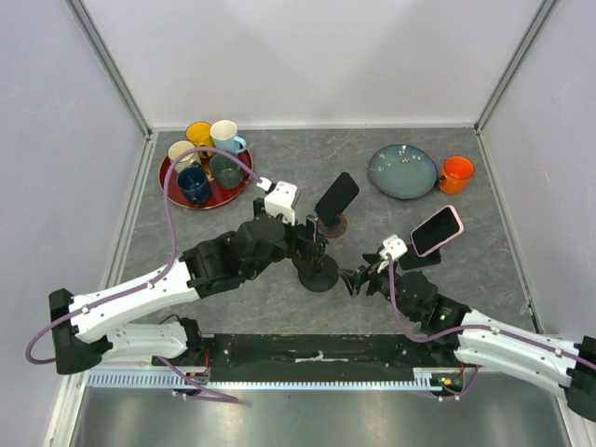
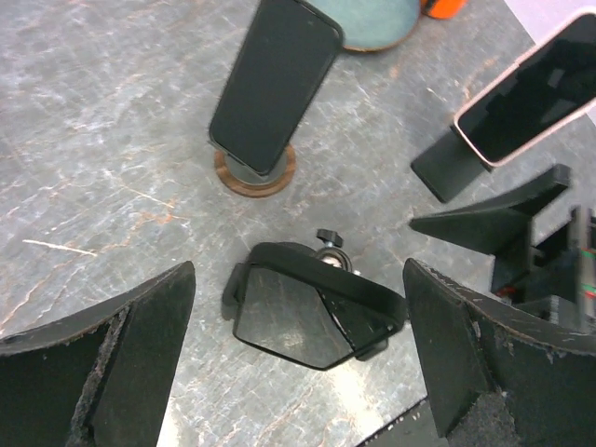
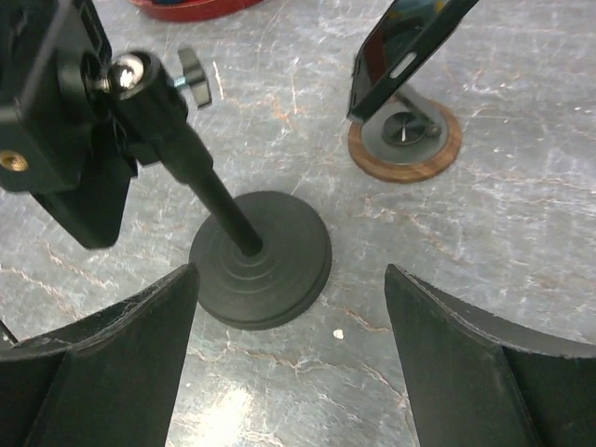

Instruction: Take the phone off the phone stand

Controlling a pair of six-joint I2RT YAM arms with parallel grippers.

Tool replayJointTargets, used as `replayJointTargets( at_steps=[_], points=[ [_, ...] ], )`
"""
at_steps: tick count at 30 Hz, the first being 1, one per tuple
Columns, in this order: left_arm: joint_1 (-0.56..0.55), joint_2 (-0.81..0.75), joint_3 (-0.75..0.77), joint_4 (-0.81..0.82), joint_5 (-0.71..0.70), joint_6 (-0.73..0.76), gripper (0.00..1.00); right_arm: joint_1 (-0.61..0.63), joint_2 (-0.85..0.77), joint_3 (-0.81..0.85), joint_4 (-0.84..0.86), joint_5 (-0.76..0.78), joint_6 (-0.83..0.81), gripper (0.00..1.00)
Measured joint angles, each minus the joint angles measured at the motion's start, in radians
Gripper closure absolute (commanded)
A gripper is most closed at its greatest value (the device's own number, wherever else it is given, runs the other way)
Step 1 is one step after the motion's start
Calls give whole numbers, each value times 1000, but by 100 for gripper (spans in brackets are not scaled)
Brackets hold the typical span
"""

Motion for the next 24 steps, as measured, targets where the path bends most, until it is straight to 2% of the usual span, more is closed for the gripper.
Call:
replayJointTargets(
  at_steps=[8, 17, 24],
  points=[
    [4, 14, 1, 39, 101, 42, 1, 0, 256, -42, 260, -132, -64, 19],
    [6, 39, 1, 41, 101, 58, 1, 0, 620, -38, 658, -170, -75, 26],
    [21, 39, 1, 56, 100, 70, 1, 0, 792, -18, 845, -187, -72, 28]
  ],
)
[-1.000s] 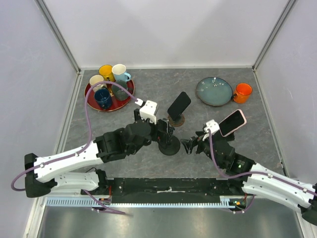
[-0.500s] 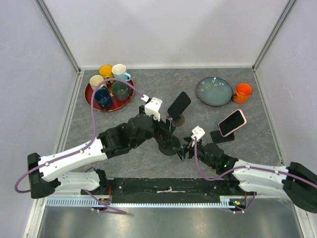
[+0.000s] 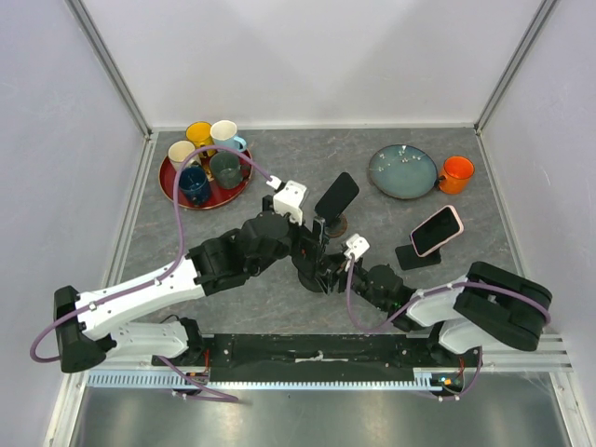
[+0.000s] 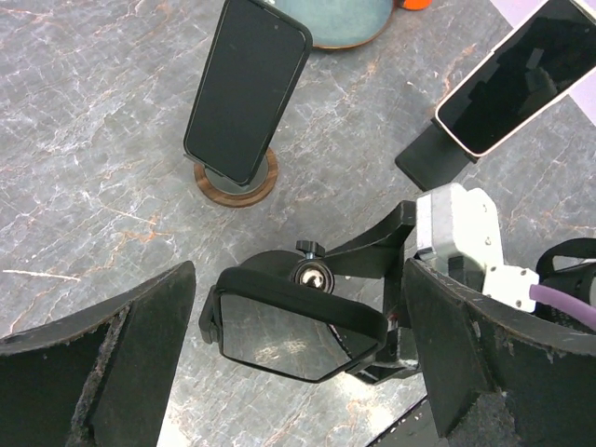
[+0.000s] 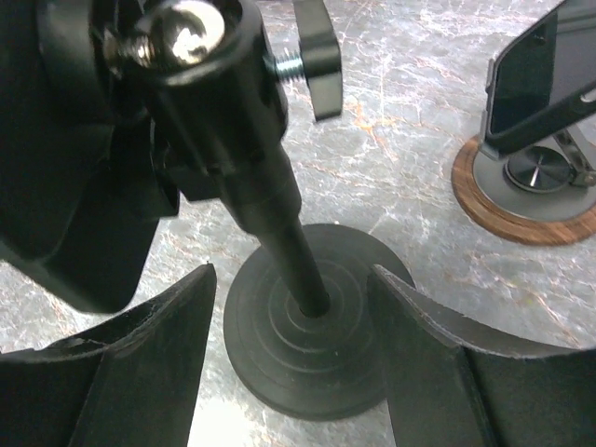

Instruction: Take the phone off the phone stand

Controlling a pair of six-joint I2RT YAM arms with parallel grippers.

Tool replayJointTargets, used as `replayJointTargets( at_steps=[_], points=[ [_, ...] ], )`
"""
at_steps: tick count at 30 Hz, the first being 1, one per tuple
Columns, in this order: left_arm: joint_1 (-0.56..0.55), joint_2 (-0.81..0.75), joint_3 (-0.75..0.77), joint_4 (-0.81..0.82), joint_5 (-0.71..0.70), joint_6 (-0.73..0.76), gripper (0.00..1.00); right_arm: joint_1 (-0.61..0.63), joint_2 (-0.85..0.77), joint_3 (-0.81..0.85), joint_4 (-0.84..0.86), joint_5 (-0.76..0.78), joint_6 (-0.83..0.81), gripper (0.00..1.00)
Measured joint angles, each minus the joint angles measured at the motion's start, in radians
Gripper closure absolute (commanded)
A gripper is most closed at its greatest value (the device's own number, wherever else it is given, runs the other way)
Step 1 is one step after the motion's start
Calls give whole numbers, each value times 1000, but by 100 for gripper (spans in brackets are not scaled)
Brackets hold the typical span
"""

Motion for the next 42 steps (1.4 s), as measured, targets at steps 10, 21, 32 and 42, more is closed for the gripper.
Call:
replayJointTargets(
  at_steps=[10, 21, 32, 42],
  points=[
    [11, 0, -16, 43, 21, 26, 1, -18, 193, 40, 176, -18, -1, 46],
    [27, 19, -65, 87, 48, 101, 1, -25, 296, 40, 219, -26, -3, 83],
    [29, 20, -121, 119, 97, 185, 3, -27, 322, 44, 250, -37, -20, 100],
    [31, 16, -130, 159, 92, 238, 76, -32, 367, 59, 293, -57, -11, 100]
  ],
)
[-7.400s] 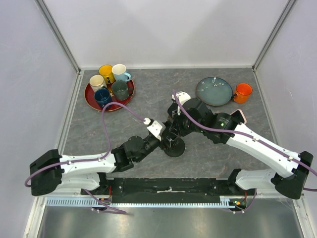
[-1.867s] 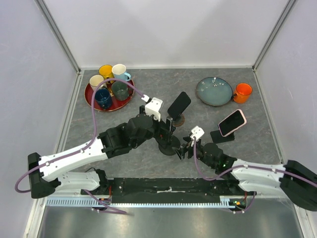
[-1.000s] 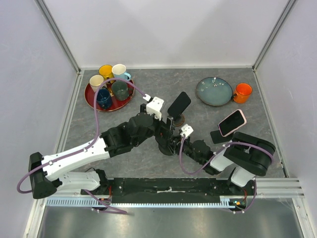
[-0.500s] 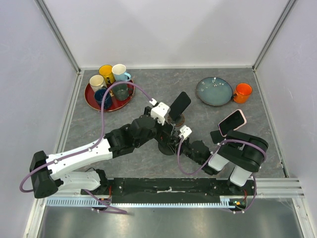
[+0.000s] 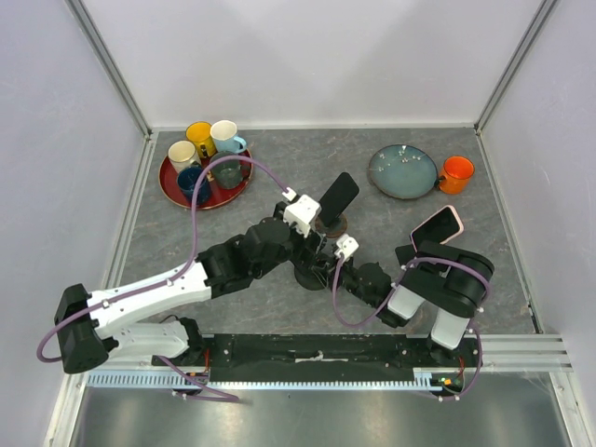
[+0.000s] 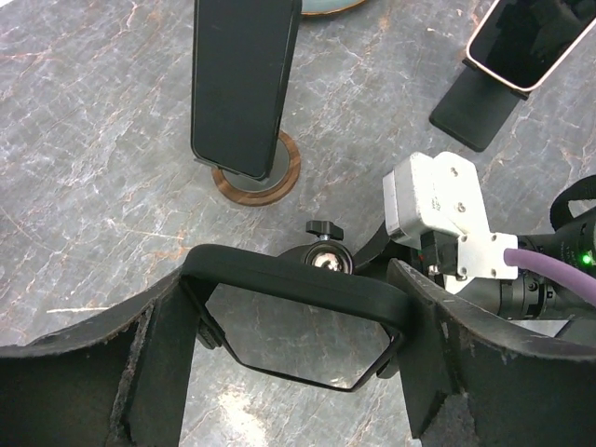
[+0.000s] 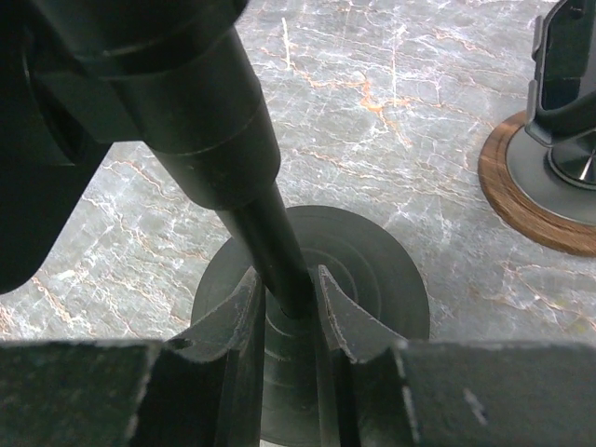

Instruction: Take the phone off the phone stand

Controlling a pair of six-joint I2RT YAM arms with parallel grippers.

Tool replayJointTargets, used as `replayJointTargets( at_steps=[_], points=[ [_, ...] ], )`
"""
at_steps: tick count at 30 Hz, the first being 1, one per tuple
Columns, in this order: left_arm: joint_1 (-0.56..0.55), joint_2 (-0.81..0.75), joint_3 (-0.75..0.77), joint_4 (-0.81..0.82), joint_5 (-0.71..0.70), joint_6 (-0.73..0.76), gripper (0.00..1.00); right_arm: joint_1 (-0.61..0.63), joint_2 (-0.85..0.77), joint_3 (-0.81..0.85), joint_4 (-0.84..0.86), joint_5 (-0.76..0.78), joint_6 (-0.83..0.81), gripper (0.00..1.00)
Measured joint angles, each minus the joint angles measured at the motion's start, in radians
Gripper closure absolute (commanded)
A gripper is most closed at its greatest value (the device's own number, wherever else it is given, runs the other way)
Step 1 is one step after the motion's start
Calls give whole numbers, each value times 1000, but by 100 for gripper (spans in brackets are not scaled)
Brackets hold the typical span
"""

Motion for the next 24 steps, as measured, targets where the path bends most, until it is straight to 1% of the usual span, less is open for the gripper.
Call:
replayJointTargets(
  at_steps=[1, 2, 4, 5, 6, 14, 19, 24],
  points=[
    [2, -6, -4, 0, -3, 2, 80, -1, 12, 3, 12, -3, 3, 100],
    [2, -13, -9, 0, -4, 3, 87, -1, 22, 7, 22, -6, 4, 100],
    [3, -29, -18, -4, -6, 10, 92, -1, 46, 17, 44, -22, 8, 100],
    [4, -42, -24, -7, -7, 15, 97, 0, 55, 22, 53, -29, 10, 100],
    [4, -47, -26, -10, -7, 17, 98, 0, 63, 27, 60, -37, 13, 100],
    [5, -104, -29, -55, -13, 32, 98, 26, 76, 58, 65, -63, 22, 100],
    [11, -169, -29, -92, -38, 32, 98, 47, 76, 89, 74, -60, 21, 100],
    [26, -221, -37, -97, -55, 31, 98, 56, 75, 110, 93, -47, 18, 100]
  ],
)
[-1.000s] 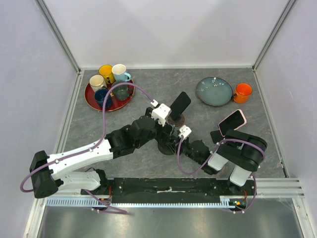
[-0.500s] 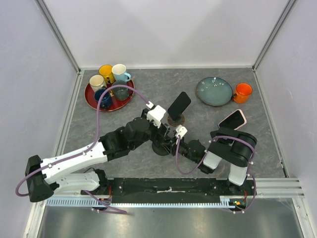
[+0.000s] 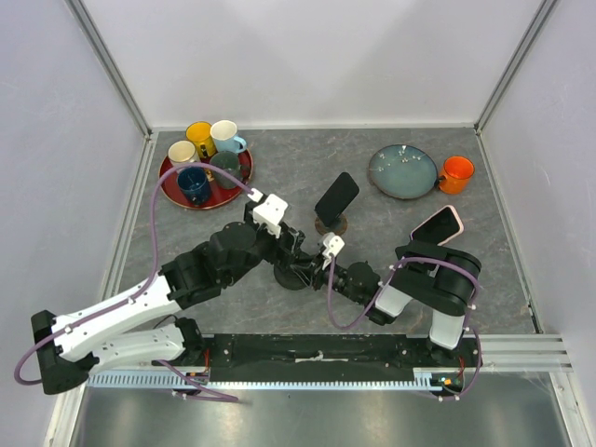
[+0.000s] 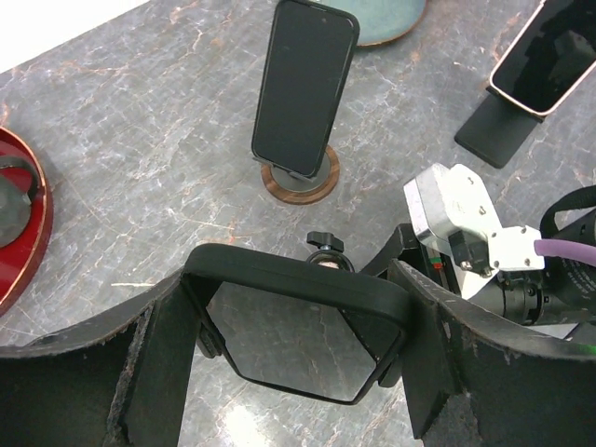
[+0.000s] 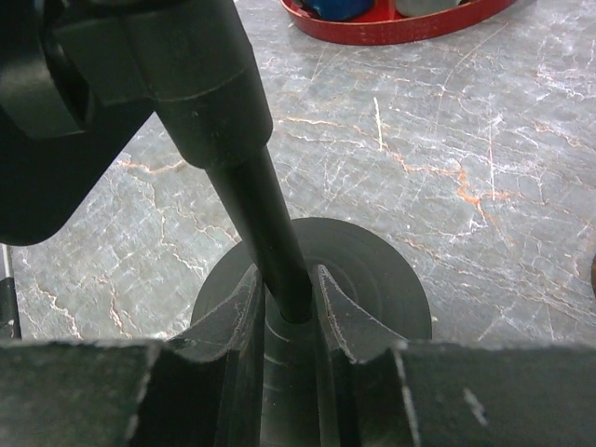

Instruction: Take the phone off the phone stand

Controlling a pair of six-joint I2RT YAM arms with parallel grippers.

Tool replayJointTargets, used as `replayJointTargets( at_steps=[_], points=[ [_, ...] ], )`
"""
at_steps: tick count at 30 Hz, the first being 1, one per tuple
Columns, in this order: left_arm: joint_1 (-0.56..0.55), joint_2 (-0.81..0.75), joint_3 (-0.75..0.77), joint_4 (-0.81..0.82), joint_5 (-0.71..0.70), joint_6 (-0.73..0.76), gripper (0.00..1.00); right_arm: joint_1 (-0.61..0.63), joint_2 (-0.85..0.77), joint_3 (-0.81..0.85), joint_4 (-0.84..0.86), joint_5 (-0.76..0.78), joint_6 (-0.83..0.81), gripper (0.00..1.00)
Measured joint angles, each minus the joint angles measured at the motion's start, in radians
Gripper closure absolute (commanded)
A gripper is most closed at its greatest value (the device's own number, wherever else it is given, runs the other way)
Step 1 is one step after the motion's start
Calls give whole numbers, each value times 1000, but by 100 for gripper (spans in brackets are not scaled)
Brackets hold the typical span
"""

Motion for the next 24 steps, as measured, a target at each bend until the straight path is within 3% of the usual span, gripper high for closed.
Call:
replayJointTargets(
  at_steps=[13, 24],
  points=[
    [33, -45, 3, -62, -74, -53, 98, 53, 13, 90, -80, 52, -27, 100],
    [50, -38, -63, -68, -128, -51, 98, 93, 150, 222, -143, 87, -52, 100]
  ],
)
